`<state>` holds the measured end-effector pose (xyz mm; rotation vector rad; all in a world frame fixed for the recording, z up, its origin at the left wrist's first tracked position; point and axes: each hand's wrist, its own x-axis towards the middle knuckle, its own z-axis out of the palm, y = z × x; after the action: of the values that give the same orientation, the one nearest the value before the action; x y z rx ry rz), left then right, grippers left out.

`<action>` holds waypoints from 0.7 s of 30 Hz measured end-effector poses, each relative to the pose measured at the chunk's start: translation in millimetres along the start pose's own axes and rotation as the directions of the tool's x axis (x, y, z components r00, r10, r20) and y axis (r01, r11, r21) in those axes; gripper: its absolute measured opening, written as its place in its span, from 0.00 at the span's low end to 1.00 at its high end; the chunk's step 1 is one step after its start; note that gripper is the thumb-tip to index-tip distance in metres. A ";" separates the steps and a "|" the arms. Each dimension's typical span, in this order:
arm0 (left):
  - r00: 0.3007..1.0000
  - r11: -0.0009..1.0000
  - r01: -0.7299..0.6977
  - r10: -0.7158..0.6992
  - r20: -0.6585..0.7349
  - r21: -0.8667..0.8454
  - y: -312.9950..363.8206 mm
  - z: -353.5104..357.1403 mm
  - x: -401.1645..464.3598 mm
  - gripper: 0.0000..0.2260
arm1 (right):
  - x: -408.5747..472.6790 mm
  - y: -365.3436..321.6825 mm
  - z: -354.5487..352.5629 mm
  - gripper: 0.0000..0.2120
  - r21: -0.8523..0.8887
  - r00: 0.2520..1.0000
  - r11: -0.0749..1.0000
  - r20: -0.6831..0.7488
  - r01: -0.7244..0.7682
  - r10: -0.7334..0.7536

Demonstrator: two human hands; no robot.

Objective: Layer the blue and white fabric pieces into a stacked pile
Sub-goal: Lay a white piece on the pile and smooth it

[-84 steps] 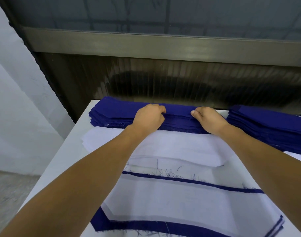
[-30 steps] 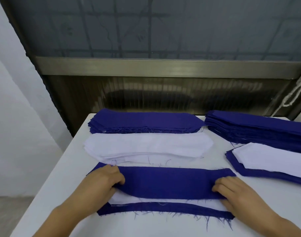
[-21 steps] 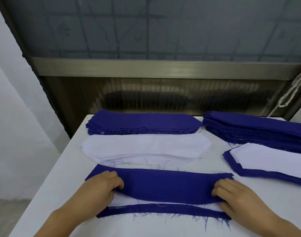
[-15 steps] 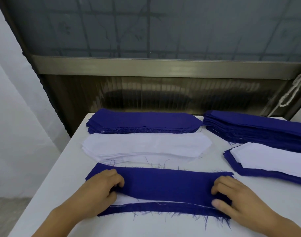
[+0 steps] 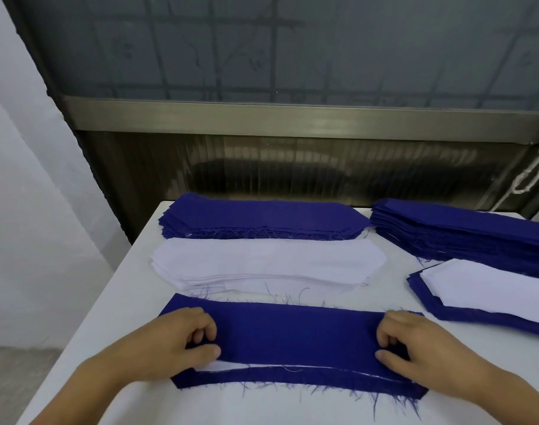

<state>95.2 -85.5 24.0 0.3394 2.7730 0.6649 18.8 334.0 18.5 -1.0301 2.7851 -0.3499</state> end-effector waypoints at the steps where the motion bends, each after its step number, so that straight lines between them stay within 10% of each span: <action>1: 1.000 1.000 0.012 -0.012 0.005 0.001 0.7 -1.7 2.4 0.09 | 3.9 -0.1 -1.9 0.09 0.007 1.000 1.000 -0.001 0.001 -0.001; 21: 0.830 0.994 0.070 -0.009 -0.557 0.087 19.2 -43.6 152.8 0.14 | 175.5 12.9 -33.3 0.06 0.144 0.878 0.976 -0.430 -0.163 0.210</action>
<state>-58.4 -43.0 39.3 0.1129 3.3708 0.6994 -128.6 233.9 36.5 -0.7173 3.1875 -0.7835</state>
